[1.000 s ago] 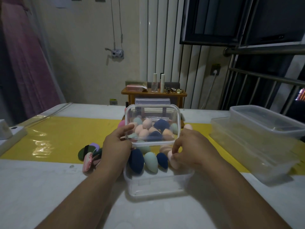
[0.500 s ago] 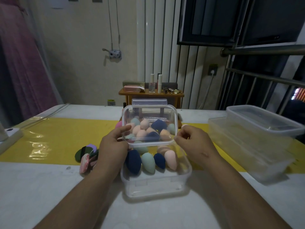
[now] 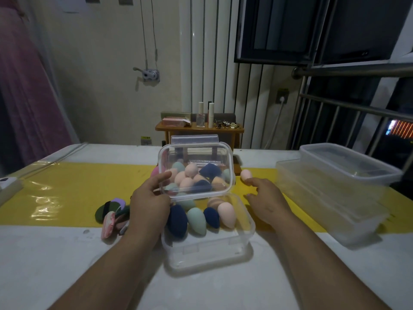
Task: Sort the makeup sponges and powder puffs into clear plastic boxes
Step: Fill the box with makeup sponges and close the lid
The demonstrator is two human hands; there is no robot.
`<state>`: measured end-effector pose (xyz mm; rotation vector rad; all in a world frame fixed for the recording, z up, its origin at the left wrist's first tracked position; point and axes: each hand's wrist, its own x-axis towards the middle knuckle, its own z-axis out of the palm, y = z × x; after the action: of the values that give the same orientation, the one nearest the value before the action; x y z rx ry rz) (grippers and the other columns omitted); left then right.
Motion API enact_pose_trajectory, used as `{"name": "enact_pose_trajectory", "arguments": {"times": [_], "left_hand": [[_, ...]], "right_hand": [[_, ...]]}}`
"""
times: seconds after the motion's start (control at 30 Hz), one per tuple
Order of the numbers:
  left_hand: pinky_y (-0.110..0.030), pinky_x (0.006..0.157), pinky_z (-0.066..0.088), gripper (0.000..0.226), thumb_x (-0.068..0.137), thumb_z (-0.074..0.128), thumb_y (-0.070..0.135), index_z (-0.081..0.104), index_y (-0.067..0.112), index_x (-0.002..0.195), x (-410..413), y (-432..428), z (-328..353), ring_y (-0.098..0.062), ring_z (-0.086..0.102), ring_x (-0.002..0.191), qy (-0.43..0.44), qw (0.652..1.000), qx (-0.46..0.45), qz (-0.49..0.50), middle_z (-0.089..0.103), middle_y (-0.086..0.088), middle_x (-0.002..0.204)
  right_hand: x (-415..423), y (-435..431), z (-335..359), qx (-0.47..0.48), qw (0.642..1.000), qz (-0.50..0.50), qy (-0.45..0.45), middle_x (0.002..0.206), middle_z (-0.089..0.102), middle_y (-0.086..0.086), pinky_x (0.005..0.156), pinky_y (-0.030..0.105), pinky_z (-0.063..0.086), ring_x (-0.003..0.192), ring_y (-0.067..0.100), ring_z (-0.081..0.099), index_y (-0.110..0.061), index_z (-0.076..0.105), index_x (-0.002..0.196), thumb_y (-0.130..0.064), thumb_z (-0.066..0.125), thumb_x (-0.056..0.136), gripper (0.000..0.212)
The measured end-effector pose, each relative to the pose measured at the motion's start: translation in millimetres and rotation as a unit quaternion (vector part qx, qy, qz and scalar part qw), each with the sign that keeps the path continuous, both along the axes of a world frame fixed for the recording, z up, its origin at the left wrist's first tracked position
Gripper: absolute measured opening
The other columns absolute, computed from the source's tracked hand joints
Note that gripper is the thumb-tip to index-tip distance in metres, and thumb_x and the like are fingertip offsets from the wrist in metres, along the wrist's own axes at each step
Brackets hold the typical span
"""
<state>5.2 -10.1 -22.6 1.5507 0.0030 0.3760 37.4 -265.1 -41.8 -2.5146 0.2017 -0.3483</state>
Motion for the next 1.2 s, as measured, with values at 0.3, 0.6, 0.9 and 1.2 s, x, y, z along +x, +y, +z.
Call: {"name": "enact_pose_trajectory", "arguments": {"times": [0.3, 0.6, 0.9, 1.2], "left_hand": [[-0.013, 0.065, 0.051, 0.061, 0.084, 0.048, -0.018, 0.065, 0.037, 0.105, -1, -3, 1, 0.002, 0.058, 0.094, -0.008, 1.0, 0.006, 0.006, 0.065, 0.013, 0.103], [-0.007, 0.06, 0.051, 0.058, 0.086, 0.049, -0.018, 0.065, 0.034, 0.106, -2, -3, 3, 0.002, 0.06, 0.092, -0.015, 1.0, 0.002, -0.005, 0.063, 0.019, 0.101], [-0.015, 0.065, 0.051, 0.06, 0.084, 0.051, -0.017, 0.065, 0.038, 0.104, 2, -1, -1, -0.003, 0.06, 0.095, -0.008, 1.0, 0.007, 0.004, 0.067, 0.006, 0.109], [-0.022, 0.069, 0.053, 0.061, 0.085, 0.048, -0.017, 0.064, 0.04, 0.103, 1, -2, 0, -0.008, 0.059, 0.101, 0.01, 1.0, -0.013, -0.01, 0.064, 0.008, 0.112]], "right_hand": [[26, 8, -1, -0.176, 0.977, -0.007, 0.118, 0.164, 0.011, 0.003, 0.115, 0.043, 0.023, 0.145, 0.032, 0.021, -0.042, 0.02, 0.154, -0.03, 0.05, 0.097, 0.065], [49, 17, -6, -0.173, 0.973, -0.026, 0.152, 0.159, 0.019, 0.011, 0.115, 0.045, 0.026, 0.143, 0.034, 0.022, -0.033, 0.019, 0.154, -0.031, 0.041, 0.097, 0.061], [31, 14, -5, -0.134, 0.988, -0.039, 0.073, 0.15, 0.038, 0.007, 0.106, 0.041, 0.036, 0.132, 0.032, 0.04, -0.029, 0.033, 0.151, -0.023, 0.045, 0.098, 0.055], [-24, 27, 32, 0.188, 0.957, -0.084, -0.206, 0.088, 0.065, -0.005, 0.06, 0.019, 0.038, 0.084, 0.015, 0.057, -0.02, 0.066, 0.082, -0.026, 0.075, 0.084, 0.012]]}}
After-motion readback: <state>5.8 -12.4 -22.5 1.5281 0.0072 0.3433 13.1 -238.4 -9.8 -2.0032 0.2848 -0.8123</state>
